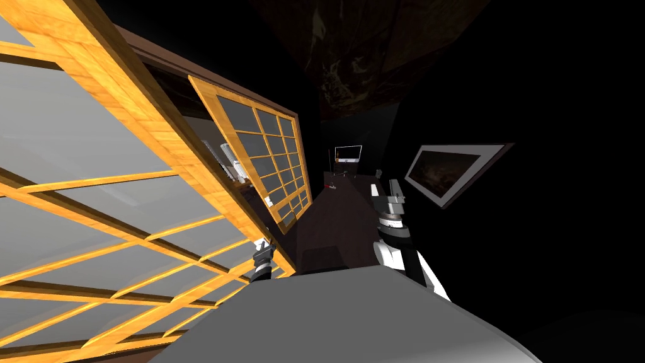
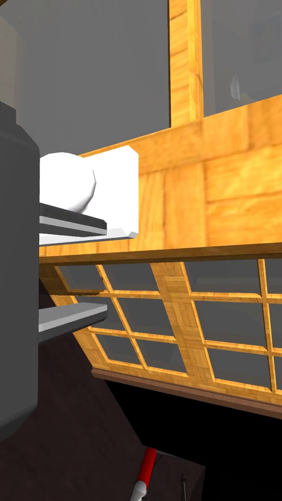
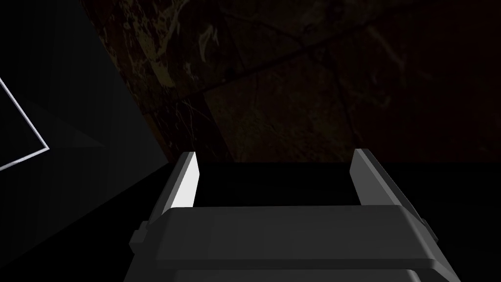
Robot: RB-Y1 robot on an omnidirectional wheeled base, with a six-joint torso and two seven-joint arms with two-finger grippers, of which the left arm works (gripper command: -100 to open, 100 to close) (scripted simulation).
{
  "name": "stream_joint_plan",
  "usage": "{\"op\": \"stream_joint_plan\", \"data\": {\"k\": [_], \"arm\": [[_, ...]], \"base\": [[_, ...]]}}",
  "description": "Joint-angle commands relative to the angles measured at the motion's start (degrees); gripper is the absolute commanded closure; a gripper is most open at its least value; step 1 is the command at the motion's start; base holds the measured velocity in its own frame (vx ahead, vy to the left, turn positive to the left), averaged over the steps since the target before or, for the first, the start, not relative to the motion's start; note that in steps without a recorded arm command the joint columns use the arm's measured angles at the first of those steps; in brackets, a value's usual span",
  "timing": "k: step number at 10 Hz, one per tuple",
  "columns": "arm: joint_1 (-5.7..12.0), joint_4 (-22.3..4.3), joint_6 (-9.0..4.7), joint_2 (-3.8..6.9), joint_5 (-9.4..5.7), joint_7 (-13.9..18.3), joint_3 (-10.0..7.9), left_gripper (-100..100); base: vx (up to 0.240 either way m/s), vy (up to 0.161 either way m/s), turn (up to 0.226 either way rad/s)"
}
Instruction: Pull the door open
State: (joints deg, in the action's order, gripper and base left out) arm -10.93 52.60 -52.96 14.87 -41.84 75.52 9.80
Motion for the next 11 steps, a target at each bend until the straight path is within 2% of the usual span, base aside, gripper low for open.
{"op": "stream_joint_plan", "data": {"k": [1,2,3,8,9,11], "arm": [[0.19,-2.8,-1.48,0.46,-0.1,1.1,-0.38,-100],[0.78,-1.7,-1.12,-0.02,0.21,0.6,0.14,-100],[0.78,-1.7,-1.12,-0.02,0.21,0.6,0.14,100],[0.78,-1.7,-1.12,-0.02,0.21,0.6,0.14,100],[0.58,-1.1,-0.22,0.34,0.45,0.9,0.63,-100],[0.39,-0.6,0.49,0.66,0.6,1.1,0.97,-100]], "base": [[0.015,0.023,0.011],[0.007,-0.012,-0.041],[-0.001,-0.014,0.011],[-0.001,0.005,0.003],[-0.123,0.009,-0.016],[-0.186,-0.038,-0.053]]}}
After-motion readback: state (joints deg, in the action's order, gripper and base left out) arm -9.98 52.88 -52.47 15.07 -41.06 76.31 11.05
